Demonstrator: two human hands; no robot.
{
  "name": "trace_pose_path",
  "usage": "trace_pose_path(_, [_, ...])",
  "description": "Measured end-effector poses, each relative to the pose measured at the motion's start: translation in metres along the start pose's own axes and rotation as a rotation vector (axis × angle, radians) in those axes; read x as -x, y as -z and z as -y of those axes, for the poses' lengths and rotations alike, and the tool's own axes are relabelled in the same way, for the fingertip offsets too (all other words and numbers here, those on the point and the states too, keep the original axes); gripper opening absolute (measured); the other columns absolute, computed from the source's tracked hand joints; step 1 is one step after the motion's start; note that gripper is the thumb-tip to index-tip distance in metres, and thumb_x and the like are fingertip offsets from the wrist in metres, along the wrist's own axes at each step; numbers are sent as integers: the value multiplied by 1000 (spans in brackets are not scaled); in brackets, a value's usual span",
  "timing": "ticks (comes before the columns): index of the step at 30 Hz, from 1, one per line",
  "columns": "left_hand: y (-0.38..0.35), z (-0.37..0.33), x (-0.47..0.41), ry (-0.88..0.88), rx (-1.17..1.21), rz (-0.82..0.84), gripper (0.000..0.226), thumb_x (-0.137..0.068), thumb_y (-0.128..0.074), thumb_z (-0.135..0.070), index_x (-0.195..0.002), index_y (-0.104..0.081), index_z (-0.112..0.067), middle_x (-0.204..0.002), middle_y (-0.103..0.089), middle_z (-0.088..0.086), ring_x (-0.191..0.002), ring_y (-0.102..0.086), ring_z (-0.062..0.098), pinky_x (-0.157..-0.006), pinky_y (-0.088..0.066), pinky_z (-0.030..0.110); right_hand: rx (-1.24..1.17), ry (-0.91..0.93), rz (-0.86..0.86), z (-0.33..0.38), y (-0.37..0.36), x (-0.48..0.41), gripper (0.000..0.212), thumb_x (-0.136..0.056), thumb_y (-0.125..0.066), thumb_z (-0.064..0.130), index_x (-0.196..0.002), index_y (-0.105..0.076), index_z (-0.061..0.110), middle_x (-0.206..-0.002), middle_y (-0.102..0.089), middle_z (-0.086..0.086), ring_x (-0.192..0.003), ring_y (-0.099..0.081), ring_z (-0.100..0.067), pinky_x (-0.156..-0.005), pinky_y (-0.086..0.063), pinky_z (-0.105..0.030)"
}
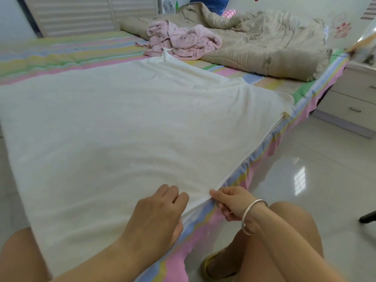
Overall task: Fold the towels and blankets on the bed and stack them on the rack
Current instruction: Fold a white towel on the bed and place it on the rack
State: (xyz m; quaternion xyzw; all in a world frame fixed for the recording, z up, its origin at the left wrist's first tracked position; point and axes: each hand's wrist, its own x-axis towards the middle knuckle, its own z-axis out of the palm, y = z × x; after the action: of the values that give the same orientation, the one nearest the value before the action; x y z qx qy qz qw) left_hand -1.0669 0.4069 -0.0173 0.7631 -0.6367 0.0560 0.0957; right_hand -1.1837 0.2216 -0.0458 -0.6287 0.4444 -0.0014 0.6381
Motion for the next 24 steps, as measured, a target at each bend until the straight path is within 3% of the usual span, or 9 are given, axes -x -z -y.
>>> trace_pose_path(4, [-16, -1, 9, -63, 4, 72, 52, -44, -67, -21, -71, -24, -25, -54, -40, -5, -44, -41, 17, -41, -14, 25, 86, 58, -88, -10, -7, -5, 43, -92, -63, 31, -57, -51, 10, -45, -47, -2, -37, -41, -14, -42, -37, -23])
trace_pose_path(7, [-9, 6, 6, 59, 204, 158, 14, -78, -62, -29, -80, -49, -24, -69, -57, -6, -62, -54, 14, -51, -38, 31, 222, 124, -195, -11, -11, -4, 41, -88, -66, 38, -60, -54, 12, -43, -50, 3, -39, -45, -13, -46, -40, -24])
trace_pose_path(9, [5, 14, 3, 134, 424, 283, 14, -89, -61, -39, -89, -62, -25, -77, -66, -11, -70, -60, 5, -65, -48, 25, 328, 194, -341, -9, -10, 1, 36, -85, -69, 41, -66, -52, 16, -55, -54, 5, -50, -50, -13, -51, -39, -25])
trace_pose_path(10, [13, 17, 4, 176, 543, 296, 13, -92, -60, -36, -89, -65, -24, -76, -68, -11, -65, -61, 4, -64, -49, 22, 376, 253, -447, -6, -11, 5, 31, -85, -69, 39, -70, -52, 18, -63, -55, 7, -58, -52, -12, -53, -37, -24])
trace_pose_path(13, [27, 39, 4, 336, 627, 143, 17, -96, -55, -23, -84, -67, -25, -72, -69, -11, -57, -61, 5, -62, -48, 23, 549, 600, -689, 10, -27, 9, 12, -86, -65, 31, -87, -58, 22, -91, -59, 6, -89, -56, -18, -70, -40, -27])
trace_pose_path(16, [31, 66, 13, 507, 513, -35, 21, -94, -55, -19, -77, -65, -27, -68, -69, -13, -55, -59, 2, -65, -49, 27, 780, 884, -540, 19, -67, 0, 41, -87, -49, 45, -117, -62, 21, -129, -57, -2, -122, -48, -27, -98, -39, -35])
trace_pose_path(18, [33, 81, 21, 619, 498, -68, 22, -93, -54, -20, -76, -65, -28, -67, -69, -13, -52, -60, 2, -69, -53, 31, 898, 976, -405, 21, -98, -3, 58, -89, -35, 52, -134, -55, 21, -147, -44, -7, -139, -34, -31, -112, -29, -44])
trace_pose_path(21, [32, 102, 38, 742, 465, -57, 21, -91, -52, -22, -77, -67, -28, -68, -69, -14, -55, -64, 5, -73, -56, 35, 1084, 1094, -136, 13, -146, 7, 66, -93, -22, 54, -148, -38, 20, -158, -25, -8, -148, -14, -29, -119, -15, -50])
trace_pose_path(24, [32, 119, 53, 825, 449, -45, 21, -91, -53, -24, -77, -68, -29, -70, -70, -11, -62, -67, 10, -77, -56, 39, 1275, 1253, 59, -9, -176, 25, 66, -96, -20, 53, -151, -29, 19, -159, -21, -7, -148, -12, -26, -118, -14, -52])
